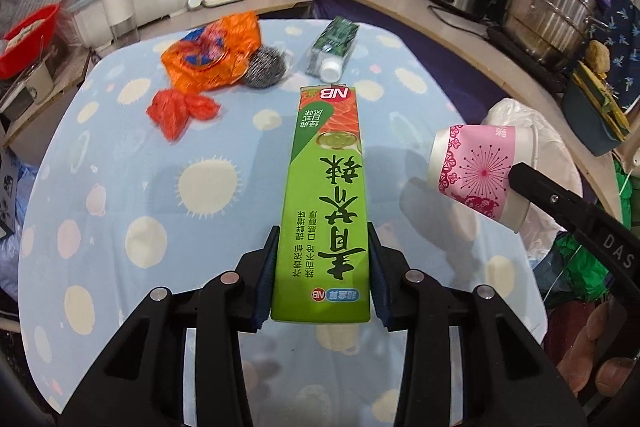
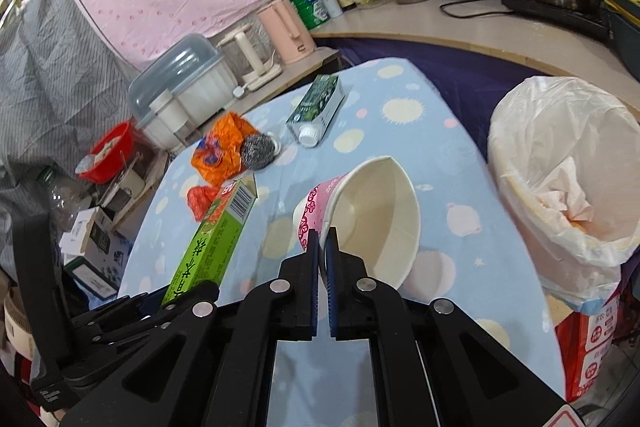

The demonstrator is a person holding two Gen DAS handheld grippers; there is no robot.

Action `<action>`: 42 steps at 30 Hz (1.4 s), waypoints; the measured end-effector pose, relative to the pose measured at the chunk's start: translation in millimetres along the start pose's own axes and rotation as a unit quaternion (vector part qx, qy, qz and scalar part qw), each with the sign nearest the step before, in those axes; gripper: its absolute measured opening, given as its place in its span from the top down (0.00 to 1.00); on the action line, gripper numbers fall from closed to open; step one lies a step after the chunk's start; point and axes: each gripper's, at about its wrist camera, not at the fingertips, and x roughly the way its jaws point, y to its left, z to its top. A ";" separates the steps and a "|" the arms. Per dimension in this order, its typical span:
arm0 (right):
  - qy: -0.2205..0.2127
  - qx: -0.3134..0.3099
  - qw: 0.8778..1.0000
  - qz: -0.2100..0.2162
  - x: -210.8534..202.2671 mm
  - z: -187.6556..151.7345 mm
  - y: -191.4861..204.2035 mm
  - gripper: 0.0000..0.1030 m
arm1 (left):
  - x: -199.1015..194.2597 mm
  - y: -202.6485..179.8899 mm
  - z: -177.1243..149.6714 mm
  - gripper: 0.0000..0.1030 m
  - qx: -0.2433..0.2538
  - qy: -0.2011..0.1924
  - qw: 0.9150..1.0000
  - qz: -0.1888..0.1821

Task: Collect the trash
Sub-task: 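Carry the green box and pink cup over the trash bin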

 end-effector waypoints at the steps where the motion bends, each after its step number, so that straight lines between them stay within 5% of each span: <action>1: -0.006 0.003 1.000 -0.002 -4.5 2.0 -3.1 0.95 | -2.8 -5.0 2.4 0.63 0.004 -0.002 1.000 -0.004; 11: -0.062 0.052 0.995 -0.049 -53.2 17.2 -53.8 0.95 | -15.2 -60.9 15.2 0.63 0.051 -0.011 0.998 -0.030; 24: -0.119 0.133 0.975 -0.130 -105.9 26.4 -144.7 0.96 | 1.8 -165.0 28.6 0.63 0.123 0.005 0.989 -0.076; 42: -0.105 0.170 0.967 -0.157 -80.6 45.6 -209.9 0.95 | 66.2 -265.5 49.1 0.63 0.180 0.036 0.980 -0.074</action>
